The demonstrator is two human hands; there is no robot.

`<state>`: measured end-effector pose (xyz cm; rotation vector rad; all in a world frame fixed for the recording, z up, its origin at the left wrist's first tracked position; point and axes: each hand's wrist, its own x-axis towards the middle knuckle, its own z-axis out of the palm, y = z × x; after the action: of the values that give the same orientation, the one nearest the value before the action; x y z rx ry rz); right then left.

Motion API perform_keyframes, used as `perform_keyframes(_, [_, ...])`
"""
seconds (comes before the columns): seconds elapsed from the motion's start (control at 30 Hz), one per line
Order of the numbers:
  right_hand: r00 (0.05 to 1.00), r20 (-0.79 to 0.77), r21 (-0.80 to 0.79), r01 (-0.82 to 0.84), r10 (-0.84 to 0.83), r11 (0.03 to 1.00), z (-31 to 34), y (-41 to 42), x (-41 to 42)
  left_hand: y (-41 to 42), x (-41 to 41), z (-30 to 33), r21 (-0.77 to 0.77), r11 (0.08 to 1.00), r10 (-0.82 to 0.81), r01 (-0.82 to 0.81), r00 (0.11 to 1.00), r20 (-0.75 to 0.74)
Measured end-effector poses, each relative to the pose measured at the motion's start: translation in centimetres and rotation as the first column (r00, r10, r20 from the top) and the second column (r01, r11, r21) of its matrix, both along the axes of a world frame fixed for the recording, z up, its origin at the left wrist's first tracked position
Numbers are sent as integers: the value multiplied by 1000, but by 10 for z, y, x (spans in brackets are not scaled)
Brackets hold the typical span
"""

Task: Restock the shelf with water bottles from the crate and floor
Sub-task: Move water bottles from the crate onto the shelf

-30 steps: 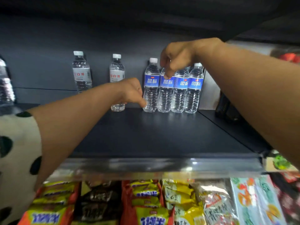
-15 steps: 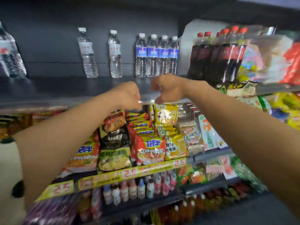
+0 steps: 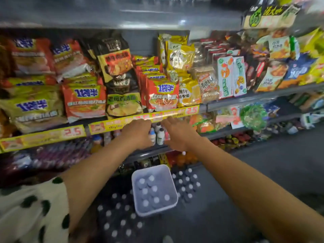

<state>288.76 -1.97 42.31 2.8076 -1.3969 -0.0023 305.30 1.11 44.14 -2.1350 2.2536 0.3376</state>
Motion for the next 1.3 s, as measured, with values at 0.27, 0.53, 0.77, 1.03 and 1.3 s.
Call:
perform_keyframes(0.27, [998,-61,250,0,16,968,-177,7,-13,8,-3,-178,233,972,-13,23,999,-45])
perform_keyframes(0.53, [986,-166,460,74,4,885,-342,10,-24,21,5,-328,409,908,152,-93,982,-114])
perform_keyframes(0.77, [967,-256,515,119,19,849,-463,13,-20,28,-6,-438,470,880,147,-67,980,-135])
perform_keyframes(1.03, [949,-314,535,195,-21,822,-524,18,-16,39,-13,-498,536,843,156,-48,975,-157])
perform_keyframes(1.3, [963,-270,539,140,13,830,-495,11,-14,36,-6,-481,488,871,161,-53,970,-182])
